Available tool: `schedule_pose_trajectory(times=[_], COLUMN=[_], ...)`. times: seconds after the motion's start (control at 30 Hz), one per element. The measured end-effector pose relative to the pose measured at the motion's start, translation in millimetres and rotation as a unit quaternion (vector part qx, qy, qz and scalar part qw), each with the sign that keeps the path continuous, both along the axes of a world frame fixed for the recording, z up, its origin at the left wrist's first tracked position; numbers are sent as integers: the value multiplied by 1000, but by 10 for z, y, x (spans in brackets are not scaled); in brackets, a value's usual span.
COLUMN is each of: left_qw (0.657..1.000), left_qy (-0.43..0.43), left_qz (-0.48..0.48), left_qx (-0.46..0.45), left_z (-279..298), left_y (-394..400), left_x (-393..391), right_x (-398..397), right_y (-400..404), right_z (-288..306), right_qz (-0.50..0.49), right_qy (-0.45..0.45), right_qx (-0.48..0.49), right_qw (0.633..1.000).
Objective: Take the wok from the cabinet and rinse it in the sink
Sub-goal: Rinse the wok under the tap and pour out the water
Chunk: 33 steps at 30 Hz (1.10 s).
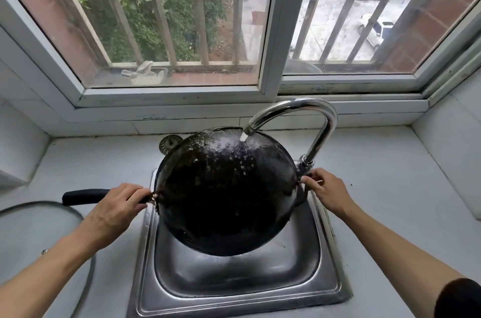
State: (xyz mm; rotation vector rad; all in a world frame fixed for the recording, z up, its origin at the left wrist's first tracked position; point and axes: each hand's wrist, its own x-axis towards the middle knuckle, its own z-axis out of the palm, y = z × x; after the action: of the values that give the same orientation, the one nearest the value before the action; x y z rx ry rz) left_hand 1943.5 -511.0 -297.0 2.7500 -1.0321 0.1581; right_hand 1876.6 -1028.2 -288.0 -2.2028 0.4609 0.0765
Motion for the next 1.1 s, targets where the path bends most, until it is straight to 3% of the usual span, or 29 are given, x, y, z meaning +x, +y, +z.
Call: schedule_pose_trajectory(times=[0.73, 1.1], left_qw=[999, 1000], left_qy=[0, -2], left_qz=[42, 11], left_qx=[-12, -10], left_z=[12, 31], left_y=[358, 143], left_x=[-125, -18], right_x=[195, 33], right_y=[431, 208], right_z=[114, 104], right_qz=[16, -6], right_qy=[-8, -13], right_qx=[-86, -51], right_qw=[996, 999])
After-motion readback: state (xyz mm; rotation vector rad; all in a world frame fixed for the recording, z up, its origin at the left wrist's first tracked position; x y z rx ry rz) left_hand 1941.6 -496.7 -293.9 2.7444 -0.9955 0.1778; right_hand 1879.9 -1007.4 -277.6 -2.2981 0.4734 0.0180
